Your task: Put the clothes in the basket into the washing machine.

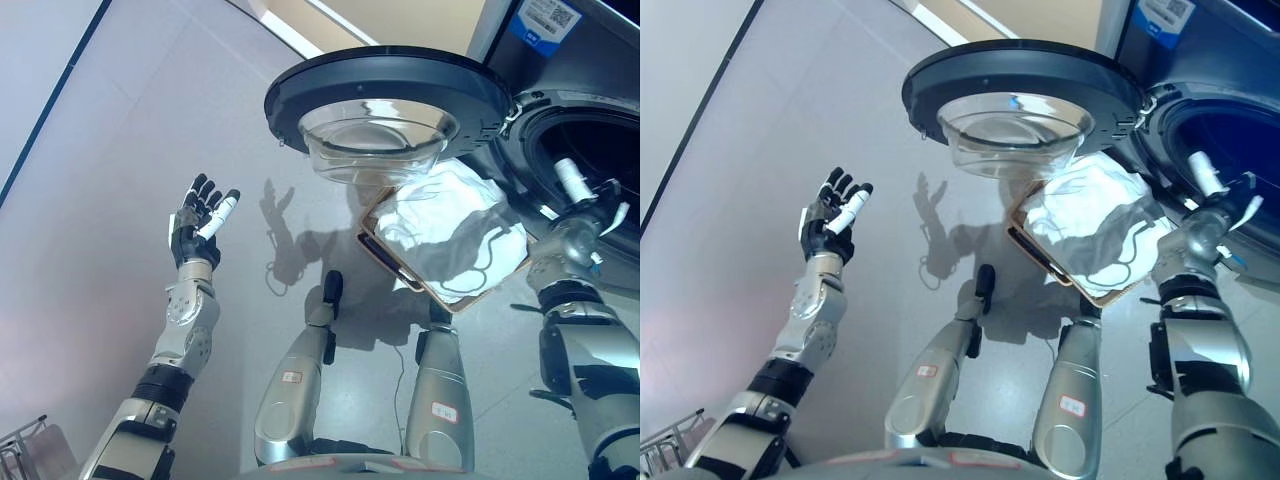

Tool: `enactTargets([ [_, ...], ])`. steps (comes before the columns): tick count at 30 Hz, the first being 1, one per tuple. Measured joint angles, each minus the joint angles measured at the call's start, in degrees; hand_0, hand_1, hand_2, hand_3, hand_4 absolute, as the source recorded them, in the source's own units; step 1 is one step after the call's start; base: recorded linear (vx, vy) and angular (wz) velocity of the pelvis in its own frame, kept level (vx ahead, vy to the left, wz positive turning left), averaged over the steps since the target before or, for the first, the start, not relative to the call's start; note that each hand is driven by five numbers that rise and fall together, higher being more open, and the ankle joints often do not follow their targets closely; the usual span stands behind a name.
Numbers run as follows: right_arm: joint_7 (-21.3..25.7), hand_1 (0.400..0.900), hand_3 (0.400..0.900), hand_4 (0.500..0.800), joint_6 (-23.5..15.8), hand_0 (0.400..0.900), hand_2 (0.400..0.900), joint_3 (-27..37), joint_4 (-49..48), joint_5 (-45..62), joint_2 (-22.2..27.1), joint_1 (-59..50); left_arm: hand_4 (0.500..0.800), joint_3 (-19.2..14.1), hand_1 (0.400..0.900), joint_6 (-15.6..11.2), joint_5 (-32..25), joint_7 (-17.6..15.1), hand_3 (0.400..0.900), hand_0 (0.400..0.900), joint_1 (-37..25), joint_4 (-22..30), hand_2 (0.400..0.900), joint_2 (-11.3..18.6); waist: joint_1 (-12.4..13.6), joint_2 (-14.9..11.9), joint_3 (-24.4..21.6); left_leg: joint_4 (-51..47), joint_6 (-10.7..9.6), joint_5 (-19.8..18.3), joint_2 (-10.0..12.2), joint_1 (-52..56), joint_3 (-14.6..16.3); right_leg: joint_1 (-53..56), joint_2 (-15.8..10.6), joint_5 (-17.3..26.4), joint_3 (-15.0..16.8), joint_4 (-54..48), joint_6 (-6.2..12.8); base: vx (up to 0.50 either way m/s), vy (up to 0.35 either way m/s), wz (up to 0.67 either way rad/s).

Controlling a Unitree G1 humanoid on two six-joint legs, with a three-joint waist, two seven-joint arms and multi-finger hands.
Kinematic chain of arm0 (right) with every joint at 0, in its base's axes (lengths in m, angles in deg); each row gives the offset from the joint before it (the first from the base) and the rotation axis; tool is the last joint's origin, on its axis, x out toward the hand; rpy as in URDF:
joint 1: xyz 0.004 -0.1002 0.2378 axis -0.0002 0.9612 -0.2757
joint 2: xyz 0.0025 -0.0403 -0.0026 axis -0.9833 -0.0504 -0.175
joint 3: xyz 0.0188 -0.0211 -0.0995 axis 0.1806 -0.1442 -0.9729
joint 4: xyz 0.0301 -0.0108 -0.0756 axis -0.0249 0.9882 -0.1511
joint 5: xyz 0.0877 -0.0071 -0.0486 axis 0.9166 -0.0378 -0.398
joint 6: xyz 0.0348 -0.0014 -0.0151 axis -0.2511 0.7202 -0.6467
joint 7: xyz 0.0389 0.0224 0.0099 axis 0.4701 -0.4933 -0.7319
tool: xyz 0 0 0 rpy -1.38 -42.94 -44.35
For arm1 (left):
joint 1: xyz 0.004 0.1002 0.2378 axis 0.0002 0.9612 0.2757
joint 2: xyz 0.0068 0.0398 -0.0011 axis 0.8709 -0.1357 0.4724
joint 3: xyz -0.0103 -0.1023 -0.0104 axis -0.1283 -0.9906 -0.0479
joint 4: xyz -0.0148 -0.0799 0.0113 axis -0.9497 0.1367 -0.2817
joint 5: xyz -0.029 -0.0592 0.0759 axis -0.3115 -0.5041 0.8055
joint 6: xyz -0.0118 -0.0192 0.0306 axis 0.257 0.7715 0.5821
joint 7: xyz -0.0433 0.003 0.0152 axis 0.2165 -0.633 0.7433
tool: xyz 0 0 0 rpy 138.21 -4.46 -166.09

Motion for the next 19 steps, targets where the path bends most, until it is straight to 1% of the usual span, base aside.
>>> enactTargets([
  [2, -0.1, 0.9, 0.9, 0.8, 0.8, 0.9, 0.9, -1.1, 0.1, -1.9, -1.9, 1.5, 0.8, 0.0, 0.9, 0.0, 0.3, -0.3, 0.9, 0.9, -0.6, 0.0, 0.9, 0.0, 0.0, -0.2, 0.1, 0.7, -0.1, -0.1, 0.1, 0.0, -0.6, 0.7, 0.0, 0.2, -0.6, -0.3, -0.25, -0.02, 0.035, -0.1],
  [3, -0.1, 0.9, 0.9, 0.8, 1.1, 0.9, 0.9, -1.7, 0.1, -2.8, -2.9, 1.7, 0.8, 0.0, 0.9, -0.1, 0.3, -0.6, 0.9, 0.9, -0.8, 0.0, 0.9, 0.0, 0.0, -0.2, 0.2, 1.1, -0.1, -0.3, 0.2, -0.2, -0.5, 0.9, 0.2, 0.3, -0.8, -0.8, -0.52, -0.02, 0.036, -0.14],
  [6, -0.1, 0.9, 0.9, 0.8, 1.7, 0.9, 0.9, -2.0, 0.0, -5.1, -5.1, 2.1, 0.8, 0.0, 0.9, -0.1, 0.4, -0.6, 0.9, 0.9, -0.9, 0.0, 0.9, -0.1, -0.2, -0.6, 0.4, 1.4, -0.1, -0.3, 0.4, 0.0, 0.1, 1.5, 0.5, 1.6, -0.4, -2.3, -0.41, 0.0, 0.026, -0.19],
  [8, -0.3, 0.9, 0.9, 0.8, 2.1, 0.9, 0.9, -3.6, -0.2, -6.8, -7.4, 3.1, 0.8, -0.2, 0.9, -0.1, 0.4, -1.0, 0.9, 0.9, -1.0, -1.0, 0.9, -0.1, -0.3, -1.5, 1.0, 2.0, 0.1, -0.8, 1.2, 1.0, 0.8, 3.3, 1.3, 3.1, 0.4, -4.6, -0.3, 0.01, 0.006, -0.19],
  [11, -0.3, 0.9, 0.9, 0.8, 2.6, 0.9, 0.9, -5.5, -0.9, -9.2, -10.0, 5.7, 0.8, -0.3, 0.9, 0.0, 1.1, -0.9, 0.9, 0.9, -1.1, -2.1, 0.9, -0.3, -0.9, -2.6, 1.6, 1.8, 0.2, -1.2, 2.2, 3.7, 1.4, 7.4, 2.1, 4.6, 0.5, -8.2, -0.55, 0.01, -0.017, -0.14],
  [14, -1.3, 0.9, 0.9, 0.8, 2.7, 0.9, 0.9, -6.4, -5.0, -10.9, -11.4, 9.1, 0.8, -1.9, 0.9, 0.0, 1.4, -0.9, 0.9, 0.9, -0.5, -2.8, 0.9, -0.4, -1.9, -3.1, 1.6, 0.8, 0.2, -1.3, 2.8, 6.1, 2.3, 10.2, 2.4, 5.8, 0.7, -11.3, -0.83, 0.02, -0.024, -0.16],
  [17, -1.7, 0.9, 0.9, 0.8, 2.7, 0.9, 0.9, -6.5, -7.6, -11.4, -12.4, 11.6, 0.8, -3.7, 0.9, 0.0, 1.5, -0.8, 0.9, 0.9, -0.6, -3.8, 0.9, -0.4, -2.5, -4.0, 1.5, -0.2, 0.1, -1.3, 3.8, 7.9, 3.2, 12.8, 3.1, 7.9, 0.7, -14.9, -0.61, 0.01, -0.042, -0.1],
  [19, -2.5, 0.9, 0.9, 0.8, 2.8, 0.9, 0.9, -6.7, -8.2, -11.9, -13.6, 13.4, 0.8, -5.0, 0.9, 0.0, 1.5, -0.9, 0.9, 0.9, -0.7, -5.7, 0.9, -0.3, -3.0, -5.6, 0.9, -1.2, -0.1, -1.3, 4.4, 9.7, 3.4, 14.6, 3.6, 8.3, 0.7, -16.4, -0.7, 0.01, -0.035, -0.07],
])
